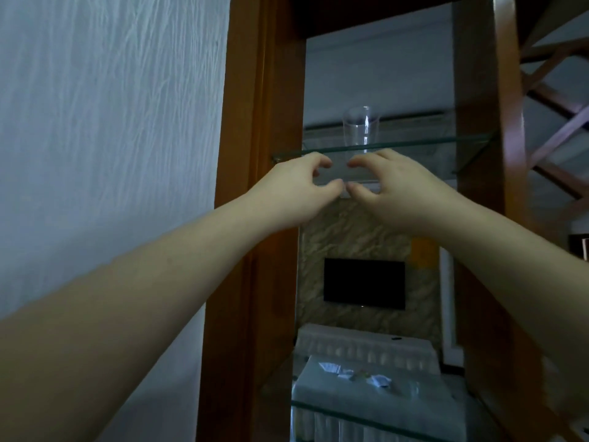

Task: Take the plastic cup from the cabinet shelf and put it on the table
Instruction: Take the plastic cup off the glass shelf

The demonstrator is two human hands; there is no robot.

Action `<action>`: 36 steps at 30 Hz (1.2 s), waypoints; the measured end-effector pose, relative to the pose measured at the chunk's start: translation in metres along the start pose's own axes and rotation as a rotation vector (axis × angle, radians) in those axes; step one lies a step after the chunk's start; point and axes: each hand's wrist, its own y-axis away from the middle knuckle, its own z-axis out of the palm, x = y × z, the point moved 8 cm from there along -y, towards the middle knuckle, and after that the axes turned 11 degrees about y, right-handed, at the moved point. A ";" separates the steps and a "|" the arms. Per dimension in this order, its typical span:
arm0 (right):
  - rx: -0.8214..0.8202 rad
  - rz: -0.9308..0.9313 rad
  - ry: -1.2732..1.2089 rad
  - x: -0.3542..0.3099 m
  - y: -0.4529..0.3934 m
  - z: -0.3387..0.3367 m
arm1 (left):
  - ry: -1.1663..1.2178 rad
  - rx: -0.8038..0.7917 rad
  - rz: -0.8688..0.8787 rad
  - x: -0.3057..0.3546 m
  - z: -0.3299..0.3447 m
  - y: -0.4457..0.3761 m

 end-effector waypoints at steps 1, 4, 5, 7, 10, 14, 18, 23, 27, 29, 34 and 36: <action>0.010 0.000 0.021 -0.001 -0.007 -0.004 | -0.003 -0.001 0.010 0.001 -0.001 -0.007; 0.041 -0.008 0.099 0.002 -0.025 -0.016 | -0.024 0.032 0.043 0.007 -0.006 -0.025; 0.047 -0.010 0.129 0.005 -0.031 -0.019 | -0.034 0.050 0.046 0.007 -0.008 -0.030; 0.046 -0.001 0.162 0.017 -0.042 -0.024 | -0.036 0.066 0.032 0.009 -0.006 -0.039; 0.061 0.019 0.173 0.038 -0.056 -0.030 | 0.019 0.075 0.000 0.012 -0.003 -0.054; 0.066 0.073 0.080 0.061 -0.075 -0.036 | 0.084 0.069 -0.029 0.013 0.001 -0.077; 0.041 0.164 -0.064 0.075 -0.090 -0.037 | 0.098 0.064 -0.087 0.004 0.009 -0.098; -0.069 0.349 -0.034 0.095 -0.103 -0.025 | 0.051 0.076 -0.116 -0.006 0.015 -0.113; -0.128 0.380 -0.045 0.095 -0.113 -0.014 | 0.037 0.071 -0.132 -0.012 0.018 -0.118; -0.143 0.378 -0.048 0.091 -0.121 -0.012 | -0.029 0.081 -0.135 -0.014 0.018 -0.121; -0.284 0.394 -0.313 0.077 -0.138 0.009 | -0.054 0.081 -0.152 -0.018 0.018 -0.123; -0.336 0.429 -0.395 0.076 -0.142 0.018 | -0.041 0.062 -0.142 -0.019 0.019 -0.122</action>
